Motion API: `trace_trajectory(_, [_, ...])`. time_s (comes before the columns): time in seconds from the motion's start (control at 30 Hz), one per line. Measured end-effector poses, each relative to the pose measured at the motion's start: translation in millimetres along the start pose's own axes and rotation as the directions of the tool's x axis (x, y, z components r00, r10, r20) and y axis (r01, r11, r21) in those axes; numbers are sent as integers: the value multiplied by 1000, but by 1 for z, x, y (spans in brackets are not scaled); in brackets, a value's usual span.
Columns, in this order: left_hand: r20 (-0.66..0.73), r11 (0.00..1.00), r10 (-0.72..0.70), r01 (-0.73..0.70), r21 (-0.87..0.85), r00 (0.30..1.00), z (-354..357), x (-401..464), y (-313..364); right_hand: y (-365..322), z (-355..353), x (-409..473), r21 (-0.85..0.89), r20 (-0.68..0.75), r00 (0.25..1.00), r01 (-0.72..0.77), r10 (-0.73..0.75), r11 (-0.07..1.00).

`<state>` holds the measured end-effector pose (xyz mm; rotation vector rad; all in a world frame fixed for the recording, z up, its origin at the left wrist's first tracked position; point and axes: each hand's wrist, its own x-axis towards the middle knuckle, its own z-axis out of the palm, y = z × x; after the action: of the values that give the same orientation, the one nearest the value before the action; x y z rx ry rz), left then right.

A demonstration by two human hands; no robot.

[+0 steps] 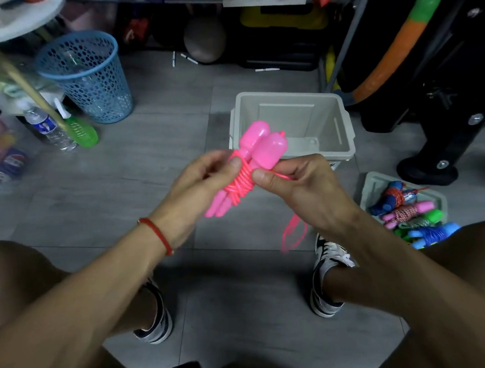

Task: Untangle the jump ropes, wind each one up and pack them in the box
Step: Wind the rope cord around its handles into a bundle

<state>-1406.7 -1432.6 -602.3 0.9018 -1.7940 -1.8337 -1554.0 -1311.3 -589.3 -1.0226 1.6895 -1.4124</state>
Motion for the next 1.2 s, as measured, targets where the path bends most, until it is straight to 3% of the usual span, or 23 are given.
trace_trajectory(0.07, [272,977,-117,160,-141,955,-5,-2,3,-1,-1,-1,28,58,998,33,-34,999])
trace_trajectory(0.13, [341,970,-105,172,-173,934,-1,-5,-2,2,-1,-1,-1,53,998,46,-46,999])
trace_trajectory(0.2, [210,992,-27,52,-116,977,6,-2,-8,7,5,1,-54,-28,999,30,-32,998])
trace_trajectory(0.27, [68,997,60,-63,44,996,10,2,-14,13,13,6,-141,-139,990,-23,3,990])
trace_trajectory(0.4, [-112,926,154,-104,363,982,7,8,-25,13,22,11,-248,-205,974,-148,97,958])
trace_trajectory(0.5, [-114,828,273,-172,534,955,6,7,-23,10,25,10,-259,-196,972,-176,126,950])
trace_trajectory(0.73, [-126,683,425,-226,694,896,16,-2,-30,0,32,5,-271,-205,969,-195,141,943])
trace_trajectory(0.87, [-64,425,551,-214,880,832,25,-6,-35,-4,38,3,-121,-275,941,-239,199,963])
trace_trajectory(0.93, [-15,377,560,-238,895,828,29,-6,-37,-3,37,6,-83,-311,935,-208,173,975])
trace_trajectory(1.0, [31,483,508,-314,818,861,28,-6,-34,-1,33,9,-121,-287,950,-159,119,980])
trace_trajectory(1.07, [27,655,431,-333,678,902,21,-4,-31,-2,27,11,-138,-212,976,-79,48,987])
trace_trajectory(1.13, [-46,884,280,-239,401,959,11,1,-21,-7,18,11,-93,-122,992,-7,-5,996])
trace_trajectory(1.2, [16,1000,14,-14,1,1000,-2,4,-8,-10,11,10,-48,-29,999,32,-33,998])
